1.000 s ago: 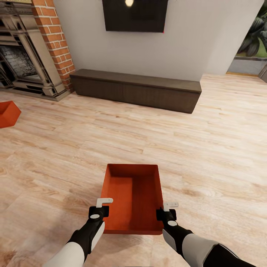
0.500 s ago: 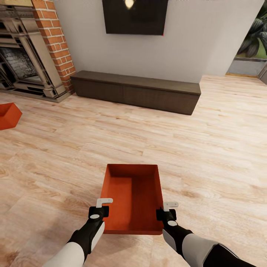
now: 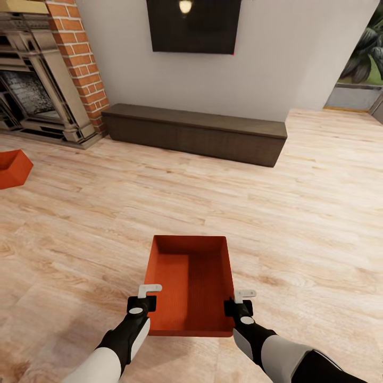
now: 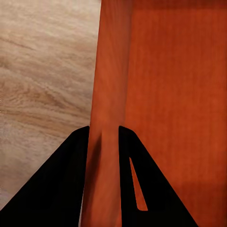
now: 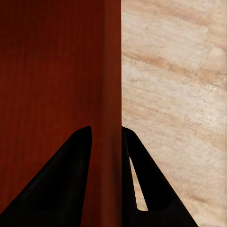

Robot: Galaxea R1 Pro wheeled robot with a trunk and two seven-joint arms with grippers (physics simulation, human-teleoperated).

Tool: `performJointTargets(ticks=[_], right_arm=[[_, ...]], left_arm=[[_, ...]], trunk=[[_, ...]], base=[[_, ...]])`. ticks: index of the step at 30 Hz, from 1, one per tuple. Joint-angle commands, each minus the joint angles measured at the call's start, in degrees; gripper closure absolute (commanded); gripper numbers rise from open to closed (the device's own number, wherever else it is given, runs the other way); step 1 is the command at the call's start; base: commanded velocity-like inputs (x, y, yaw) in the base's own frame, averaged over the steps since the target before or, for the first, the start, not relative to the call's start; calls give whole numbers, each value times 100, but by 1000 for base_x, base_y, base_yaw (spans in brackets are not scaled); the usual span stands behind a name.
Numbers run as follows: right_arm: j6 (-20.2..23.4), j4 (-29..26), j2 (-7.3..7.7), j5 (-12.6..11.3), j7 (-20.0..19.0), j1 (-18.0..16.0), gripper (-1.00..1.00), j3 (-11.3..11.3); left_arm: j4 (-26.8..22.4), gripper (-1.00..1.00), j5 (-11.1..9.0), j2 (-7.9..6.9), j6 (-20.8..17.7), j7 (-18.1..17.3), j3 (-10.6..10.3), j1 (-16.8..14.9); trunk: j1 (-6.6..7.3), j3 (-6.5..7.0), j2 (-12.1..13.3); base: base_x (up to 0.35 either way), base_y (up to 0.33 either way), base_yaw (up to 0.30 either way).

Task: Move the two storage containers from the living room to the garage. In the garage, place one container on the floor and stack the other container on top of it (either order is fine).

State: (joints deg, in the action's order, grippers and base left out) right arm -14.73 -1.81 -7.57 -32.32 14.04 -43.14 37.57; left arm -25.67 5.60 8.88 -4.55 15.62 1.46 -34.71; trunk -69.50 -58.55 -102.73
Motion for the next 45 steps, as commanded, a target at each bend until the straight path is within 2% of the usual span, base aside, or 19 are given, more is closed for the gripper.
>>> performJointTargets(ticks=[1, 45], right_arm=[[-13, -21, 1, 51, -6, -2, 100, -74], [-21, -21, 1, 51, -6, -2, 100, -74]], left_arm=[[-5, 100, 73, 0, -54, 37, 206, -1], [32, 100, 74, 0, -54, 37, 208, -1]], trunk=[[23, 15, 40], [990, 805, 1805]], base=[[0, 0, 0], [0, 0, 0]])
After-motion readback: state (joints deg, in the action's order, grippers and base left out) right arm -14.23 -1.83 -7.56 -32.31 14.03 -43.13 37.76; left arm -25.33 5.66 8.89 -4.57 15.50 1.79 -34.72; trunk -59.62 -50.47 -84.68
